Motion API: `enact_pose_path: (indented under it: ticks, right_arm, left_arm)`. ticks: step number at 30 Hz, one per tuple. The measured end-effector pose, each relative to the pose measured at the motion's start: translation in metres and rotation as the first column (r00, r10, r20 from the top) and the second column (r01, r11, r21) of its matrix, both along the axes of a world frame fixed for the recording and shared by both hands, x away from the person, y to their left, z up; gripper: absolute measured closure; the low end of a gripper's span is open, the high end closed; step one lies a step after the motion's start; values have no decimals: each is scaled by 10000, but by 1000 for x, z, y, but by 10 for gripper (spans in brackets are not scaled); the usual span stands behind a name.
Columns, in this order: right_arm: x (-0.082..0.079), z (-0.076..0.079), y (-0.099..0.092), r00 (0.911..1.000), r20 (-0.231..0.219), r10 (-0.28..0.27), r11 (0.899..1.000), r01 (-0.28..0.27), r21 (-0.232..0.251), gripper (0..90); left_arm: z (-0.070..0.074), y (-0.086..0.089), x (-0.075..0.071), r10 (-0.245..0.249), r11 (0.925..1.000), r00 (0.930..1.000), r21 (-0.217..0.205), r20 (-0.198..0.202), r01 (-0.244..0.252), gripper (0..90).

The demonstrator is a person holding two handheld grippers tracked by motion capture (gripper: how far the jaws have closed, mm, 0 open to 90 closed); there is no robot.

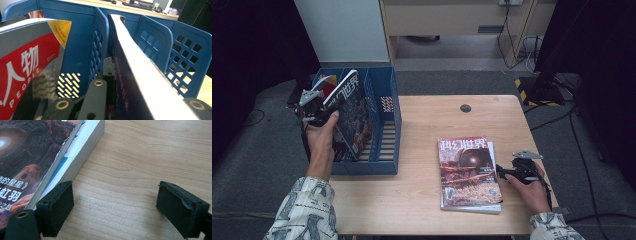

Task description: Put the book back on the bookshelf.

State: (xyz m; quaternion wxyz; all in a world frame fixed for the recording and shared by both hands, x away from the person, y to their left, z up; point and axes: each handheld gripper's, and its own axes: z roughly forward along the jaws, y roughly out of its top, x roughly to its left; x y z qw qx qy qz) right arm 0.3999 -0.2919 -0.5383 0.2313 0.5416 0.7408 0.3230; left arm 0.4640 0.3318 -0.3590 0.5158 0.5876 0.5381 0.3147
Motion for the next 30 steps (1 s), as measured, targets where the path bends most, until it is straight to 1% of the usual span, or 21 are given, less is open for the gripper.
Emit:
enact_pose_path:
  ticks: [3, 5, 6, 8, 13, 18, 22, 27, 28, 30]
  right_arm:
    - [0, 0, 0, 10000, 1, -3, 10000, 3, 1, 144]
    - [0, 0, 0, 10000, 3, 0, 10000, 0, -2, 144]
    - [0, 0, 0, 10000, 1, 1, 10000, -1, -2, 144]
    - [0, 0, 0, 10000, 0, -2, 10000, 2, 0, 144]
    - [0, 0, 0, 10000, 4, 6, 10000, -6, -7, 144]
    - [0, 0, 0, 10000, 1, 1, 10000, -1, -2, 144]
    - [0, 0, 0, 10000, 7, 9, 10000, -9, -10, 144]
    - [0, 0, 0, 10000, -1, 0, 10000, 0, 0, 144]
    - [0, 0, 0, 10000, 1, 0, 10000, 0, -1, 144]
    - [0, 0, 0, 10000, -6, 1, 10000, -1, 4, 143]
  left_arm:
    - [-2, 2, 0, 52, 10000, 10000, -65, -7, -52, 817]
    - [-5, 3, 1, 7, 10000, 9999, -14, -105, -7, 817]
    - [-6, 2, 0, 16, 10000, 10000, 83, -72, -16, 817]
    - [-6, 2, 0, 17, 10000, 9999, 80, -100, -16, 817]
    - [-7, 1, 0, 70, 9999, 9998, 115, -202, -68, 816]
    - [-6, 0, -1, 177, 9994, 9993, 288, -320, -168, 812]
    - [-6, 0, -2, 182, 9993, 9991, 324, -395, -170, 806]
    - [-5, 1, -4, 173, 9995, 9993, 276, -339, -164, 769]
    - [-5, 1, -5, 156, 9995, 9993, 296, -329, -146, 763]
    - [-5, 1, -6, 124, 9989, 9993, 462, -350, -108, 741]
